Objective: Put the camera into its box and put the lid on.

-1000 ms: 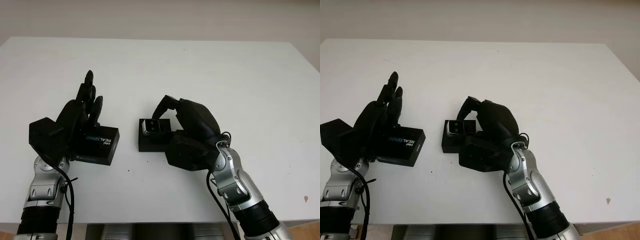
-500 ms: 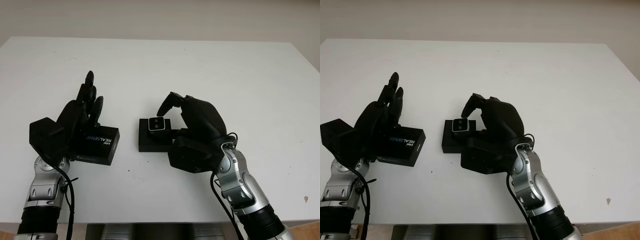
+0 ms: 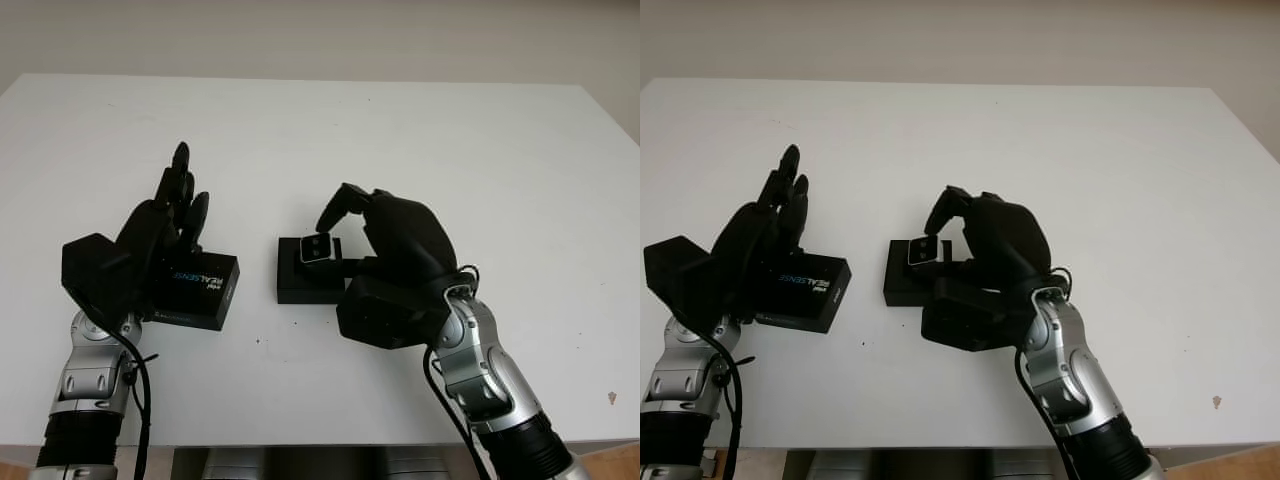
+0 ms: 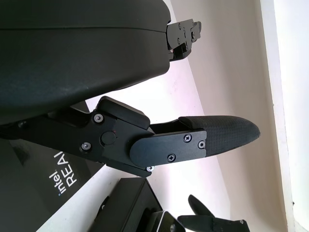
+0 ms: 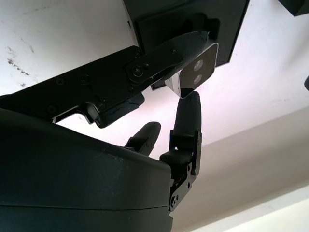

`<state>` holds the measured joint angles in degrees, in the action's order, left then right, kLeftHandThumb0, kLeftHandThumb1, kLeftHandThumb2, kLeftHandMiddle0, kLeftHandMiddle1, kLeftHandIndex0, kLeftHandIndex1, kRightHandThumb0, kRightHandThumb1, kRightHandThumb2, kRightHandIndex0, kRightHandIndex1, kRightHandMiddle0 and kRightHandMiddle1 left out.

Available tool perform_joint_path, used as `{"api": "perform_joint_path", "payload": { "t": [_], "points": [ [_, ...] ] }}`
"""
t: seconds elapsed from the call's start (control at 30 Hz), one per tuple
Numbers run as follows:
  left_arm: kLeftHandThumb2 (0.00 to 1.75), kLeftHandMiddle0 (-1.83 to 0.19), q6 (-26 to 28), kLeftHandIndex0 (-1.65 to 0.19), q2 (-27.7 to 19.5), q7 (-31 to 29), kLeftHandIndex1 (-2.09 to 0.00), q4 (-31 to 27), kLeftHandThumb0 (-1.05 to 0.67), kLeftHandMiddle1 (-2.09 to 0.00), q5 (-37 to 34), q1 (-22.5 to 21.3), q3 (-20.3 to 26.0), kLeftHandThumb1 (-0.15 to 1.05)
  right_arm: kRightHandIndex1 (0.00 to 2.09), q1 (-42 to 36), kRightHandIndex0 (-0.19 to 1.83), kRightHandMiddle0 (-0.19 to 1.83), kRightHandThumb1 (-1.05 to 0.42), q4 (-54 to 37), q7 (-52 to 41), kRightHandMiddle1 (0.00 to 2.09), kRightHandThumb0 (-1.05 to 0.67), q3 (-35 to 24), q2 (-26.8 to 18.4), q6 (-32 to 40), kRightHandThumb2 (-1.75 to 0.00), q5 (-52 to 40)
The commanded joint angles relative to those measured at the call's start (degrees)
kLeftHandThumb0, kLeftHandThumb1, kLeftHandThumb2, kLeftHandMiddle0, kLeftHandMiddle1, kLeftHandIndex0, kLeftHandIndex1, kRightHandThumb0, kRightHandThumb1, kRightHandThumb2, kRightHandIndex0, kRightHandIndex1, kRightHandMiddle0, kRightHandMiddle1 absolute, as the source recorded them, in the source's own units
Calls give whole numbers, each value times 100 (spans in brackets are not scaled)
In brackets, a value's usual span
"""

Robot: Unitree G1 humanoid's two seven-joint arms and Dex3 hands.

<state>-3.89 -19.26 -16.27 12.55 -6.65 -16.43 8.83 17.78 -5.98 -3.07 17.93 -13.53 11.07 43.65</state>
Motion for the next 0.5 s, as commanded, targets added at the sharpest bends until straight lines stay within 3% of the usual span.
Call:
{"api": "perform_joint_path", "payload": {
  "t": [0.0, 0.47],
  "points": [
    [57, 19, 3, 19, 25, 17, 0, -63, -88, 0, 30, 24, -31, 105, 59, 2, 34, 46, -94, 72, 21, 143, -36, 47, 5, -23, -5, 4],
    [57, 19, -27, 19, 7, 53, 0, -34, -89, 0, 65, 36, -8, 105, 55, 32, 35, 46, -92, 337, 35, 141, -33, -51, 322, 81, -5, -455]
  ]
}}
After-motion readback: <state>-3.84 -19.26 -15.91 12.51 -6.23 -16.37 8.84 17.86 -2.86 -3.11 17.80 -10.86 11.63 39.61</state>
